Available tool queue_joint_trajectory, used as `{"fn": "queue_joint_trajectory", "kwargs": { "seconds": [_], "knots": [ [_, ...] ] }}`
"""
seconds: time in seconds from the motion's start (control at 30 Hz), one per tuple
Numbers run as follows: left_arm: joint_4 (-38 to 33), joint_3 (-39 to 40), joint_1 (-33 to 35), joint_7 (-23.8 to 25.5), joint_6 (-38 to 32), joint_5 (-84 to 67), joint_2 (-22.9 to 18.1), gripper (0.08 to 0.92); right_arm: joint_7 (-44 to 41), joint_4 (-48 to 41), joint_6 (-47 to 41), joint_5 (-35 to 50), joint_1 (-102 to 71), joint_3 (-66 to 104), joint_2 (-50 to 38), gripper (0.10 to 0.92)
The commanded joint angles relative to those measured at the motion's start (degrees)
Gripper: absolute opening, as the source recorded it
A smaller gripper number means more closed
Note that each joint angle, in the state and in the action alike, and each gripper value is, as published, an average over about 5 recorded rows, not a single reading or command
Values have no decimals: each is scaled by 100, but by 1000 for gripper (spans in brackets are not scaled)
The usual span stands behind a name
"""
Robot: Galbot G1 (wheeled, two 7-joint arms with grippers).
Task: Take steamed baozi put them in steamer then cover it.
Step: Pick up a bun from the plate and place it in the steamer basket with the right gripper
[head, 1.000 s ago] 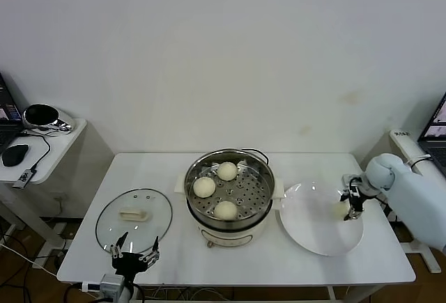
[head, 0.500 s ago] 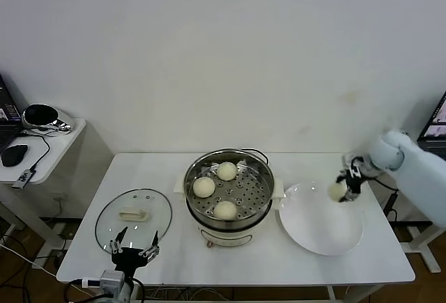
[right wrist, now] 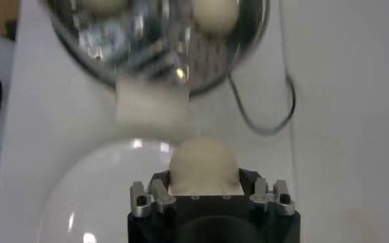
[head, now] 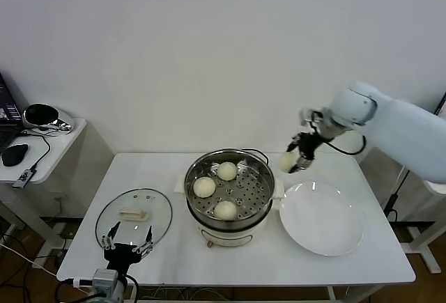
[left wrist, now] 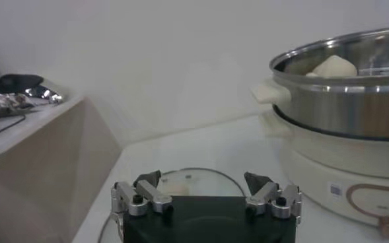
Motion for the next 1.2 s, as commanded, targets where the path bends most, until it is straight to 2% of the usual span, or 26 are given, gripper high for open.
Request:
{"fn": "queue_joint_trajectory", "kwargs": {
  "seconds": [0.03, 0.37, 0.67, 0.9, 1.2],
  "knots": [
    [-68, 18, -4, -16, -32, 10, 3, 823, 88, -7, -526, 1303, 1206, -1447, 1352, 645],
    [-115, 0, 37, -47, -55, -41, 28, 823, 231, -326, -667, 1265, 849, -1867, 1995, 645],
    [-183, -12, 16, -48, -49, -78, -40, 823, 286, -828, -679, 760, 375, -1824, 2318, 645],
    [-197, -11, 45, -51, -52, -86, -45, 823, 278, -1120, -684, 432, 116, -1658, 2309, 645],
    [-180, -43, 18, -37, -38, -99, -41, 823, 295, -1025, -699, 222, -73, -1554, 2143, 645]
  ]
}}
